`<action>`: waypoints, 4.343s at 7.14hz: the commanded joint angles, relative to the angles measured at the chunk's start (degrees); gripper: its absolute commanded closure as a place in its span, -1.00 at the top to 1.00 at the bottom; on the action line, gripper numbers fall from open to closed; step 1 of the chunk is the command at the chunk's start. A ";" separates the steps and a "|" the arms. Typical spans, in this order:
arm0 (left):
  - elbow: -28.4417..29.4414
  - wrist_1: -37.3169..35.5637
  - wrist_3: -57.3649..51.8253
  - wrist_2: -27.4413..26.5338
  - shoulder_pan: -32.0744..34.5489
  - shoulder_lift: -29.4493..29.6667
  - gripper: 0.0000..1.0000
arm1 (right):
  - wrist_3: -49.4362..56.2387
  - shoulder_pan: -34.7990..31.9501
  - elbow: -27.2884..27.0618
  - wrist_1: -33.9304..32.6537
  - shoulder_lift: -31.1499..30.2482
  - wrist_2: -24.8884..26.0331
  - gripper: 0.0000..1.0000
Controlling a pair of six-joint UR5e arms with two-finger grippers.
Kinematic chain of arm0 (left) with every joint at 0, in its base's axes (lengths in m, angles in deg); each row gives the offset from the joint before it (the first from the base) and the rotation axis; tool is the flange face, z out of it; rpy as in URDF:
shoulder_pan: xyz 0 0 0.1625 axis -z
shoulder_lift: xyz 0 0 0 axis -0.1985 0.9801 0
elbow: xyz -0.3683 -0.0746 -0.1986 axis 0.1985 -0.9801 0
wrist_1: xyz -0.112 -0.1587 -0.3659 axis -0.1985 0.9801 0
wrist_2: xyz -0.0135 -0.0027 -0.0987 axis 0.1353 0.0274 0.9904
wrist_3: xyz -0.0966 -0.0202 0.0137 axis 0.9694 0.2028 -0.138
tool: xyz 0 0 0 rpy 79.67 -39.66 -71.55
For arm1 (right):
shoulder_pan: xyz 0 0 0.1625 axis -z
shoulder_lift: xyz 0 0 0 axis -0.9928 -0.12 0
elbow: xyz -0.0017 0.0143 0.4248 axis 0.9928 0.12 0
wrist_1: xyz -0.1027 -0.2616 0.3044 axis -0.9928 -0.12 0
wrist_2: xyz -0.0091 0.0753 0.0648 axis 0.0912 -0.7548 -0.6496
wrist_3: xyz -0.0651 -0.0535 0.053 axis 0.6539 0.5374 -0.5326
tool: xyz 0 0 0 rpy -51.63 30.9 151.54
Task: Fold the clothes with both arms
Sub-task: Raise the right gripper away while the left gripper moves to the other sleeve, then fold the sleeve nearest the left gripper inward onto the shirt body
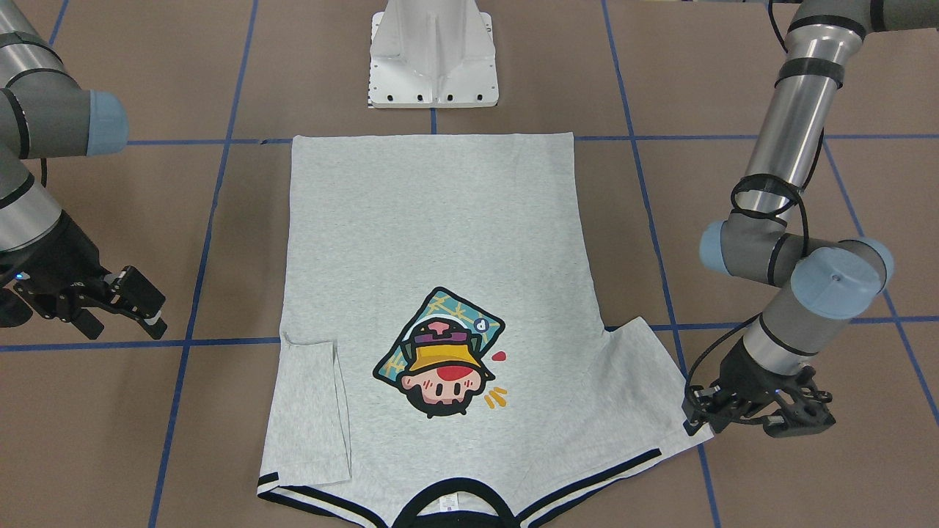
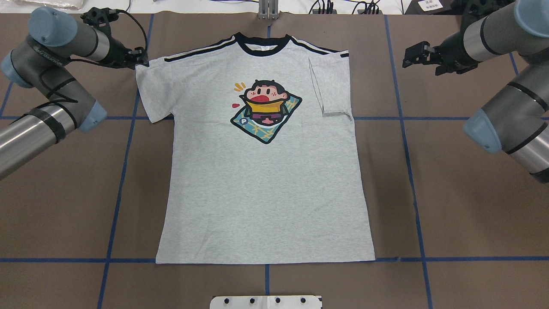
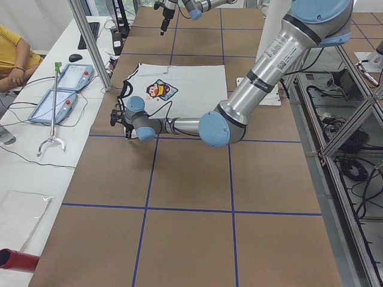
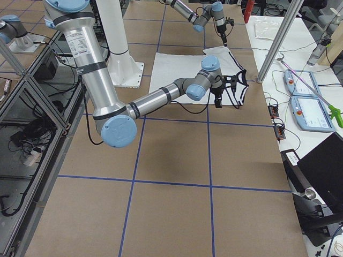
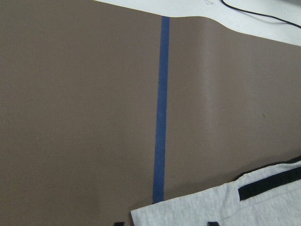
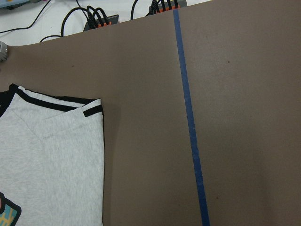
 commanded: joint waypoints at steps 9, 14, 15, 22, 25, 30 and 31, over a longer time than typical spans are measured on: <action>2.54 0.06 -3.66 -0.37 0.23 0.29 -0.12 | -0.18 0.00 0.38 0.00 0.03 0.71 0.99; 2.81 -0.03 -5.49 -0.10 0.05 0.38 -1.00 | -0.62 0.00 0.21 0.00 -0.06 0.71 0.99; 2.72 -0.03 -6.03 0.07 0.05 0.46 -1.00 | -0.71 0.00 0.29 0.00 -0.15 0.71 0.99; -4.68 -5.22 4.05 -7.51 -5.90 7.65 -1.00 | -0.80 0.00 0.47 -0.09 -0.06 0.71 0.99; 0.69 -4.95 5.04 -12.82 -7.50 12.06 -1.00 | -0.89 0.00 0.47 -0.09 -0.15 0.80 0.99; -12.59 -5.39 5.30 -12.41 -8.91 7.19 0.57 | -6.39 0.27 -0.66 0.00 0.47 1.50 0.99; -20.93 -7.48 5.30 -7.45 -9.43 1.40 0.58 | -9.38 1.14 -3.19 -0.61 -0.49 1.42 0.99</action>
